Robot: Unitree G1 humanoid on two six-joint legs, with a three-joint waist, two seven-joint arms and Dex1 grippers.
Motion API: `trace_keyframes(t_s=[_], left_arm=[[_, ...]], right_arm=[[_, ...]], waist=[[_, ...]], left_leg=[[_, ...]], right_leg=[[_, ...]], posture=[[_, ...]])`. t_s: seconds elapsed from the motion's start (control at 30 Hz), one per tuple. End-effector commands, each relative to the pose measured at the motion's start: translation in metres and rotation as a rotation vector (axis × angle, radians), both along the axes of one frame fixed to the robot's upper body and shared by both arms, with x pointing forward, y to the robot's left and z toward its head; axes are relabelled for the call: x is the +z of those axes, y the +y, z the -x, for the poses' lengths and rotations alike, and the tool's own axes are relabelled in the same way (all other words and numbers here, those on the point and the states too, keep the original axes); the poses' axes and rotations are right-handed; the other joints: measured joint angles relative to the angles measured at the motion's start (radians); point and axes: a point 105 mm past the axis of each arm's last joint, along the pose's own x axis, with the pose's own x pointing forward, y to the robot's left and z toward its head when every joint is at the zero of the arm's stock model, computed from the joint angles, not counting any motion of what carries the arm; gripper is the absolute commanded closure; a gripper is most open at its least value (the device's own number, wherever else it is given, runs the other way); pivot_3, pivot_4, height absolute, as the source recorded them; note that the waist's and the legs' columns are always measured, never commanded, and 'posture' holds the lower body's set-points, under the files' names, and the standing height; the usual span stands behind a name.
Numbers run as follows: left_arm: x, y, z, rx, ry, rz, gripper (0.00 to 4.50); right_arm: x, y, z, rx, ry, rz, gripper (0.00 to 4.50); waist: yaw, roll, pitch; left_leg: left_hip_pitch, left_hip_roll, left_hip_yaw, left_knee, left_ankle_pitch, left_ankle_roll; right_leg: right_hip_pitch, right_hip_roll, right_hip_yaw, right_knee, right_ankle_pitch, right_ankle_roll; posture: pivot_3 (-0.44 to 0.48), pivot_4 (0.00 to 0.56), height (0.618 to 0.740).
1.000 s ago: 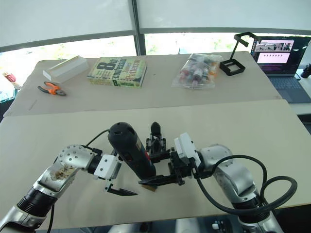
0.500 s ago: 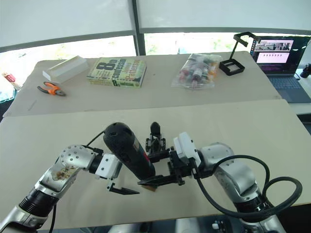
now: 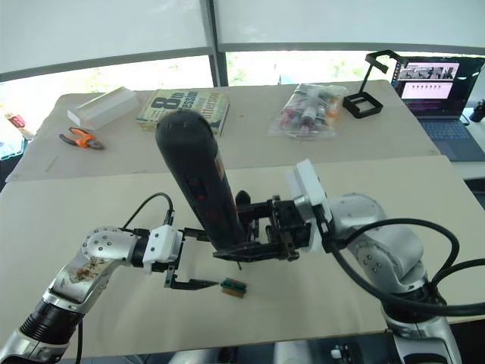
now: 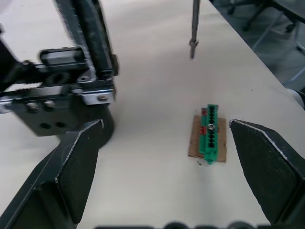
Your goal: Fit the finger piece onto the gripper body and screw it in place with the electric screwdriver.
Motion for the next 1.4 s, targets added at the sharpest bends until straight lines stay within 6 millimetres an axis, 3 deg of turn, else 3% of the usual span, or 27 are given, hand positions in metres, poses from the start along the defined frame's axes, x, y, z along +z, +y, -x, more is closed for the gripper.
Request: trace_keyframes(t_s=[0.03, 0.47, 1.4], left_arm=[[0.008, 0.003, -0.007, 0.052, -0.049, 0.023, 0.0], [0.004, 0.002, -0.028, 0.125, -0.076, 0.061, 0.0], [-0.007, -0.018, -0.038, 0.075, -0.101, 0.08, 0.0]], right_arm=[[0.019, -0.001, 0.003, 0.033, -0.027, -0.047, 2.61], [0.053, 0.011, -0.021, 0.026, -0.037, -0.079, 2.61], [0.035, 0.017, -0.051, 0.008, -0.063, 0.022, 2.61]], waist=[[0.001, 0.0, 0.0], [-0.003, 0.0, 0.0], [-0.011, 0.0, 0.0]], left_leg=[[0.0, 0.0, 0.0, 0.0, 0.0, 0.0], [0.0, 0.0, 0.0, 0.0, 0.0, 0.0], [-0.001, 0.0, 0.0, 0.0, 0.0, 0.0]], right_leg=[[0.0, 0.0, 0.0, 0.0, 0.0, 0.0], [0.0, 0.0, 0.0, 0.0, 0.0, 0.0], [-0.001, 0.0, -0.001, 0.002, 0.0, 0.0]], posture=[[0.0, 0.15, 0.74], [0.0, 0.15, 0.74], [0.0, 0.15, 0.74]])
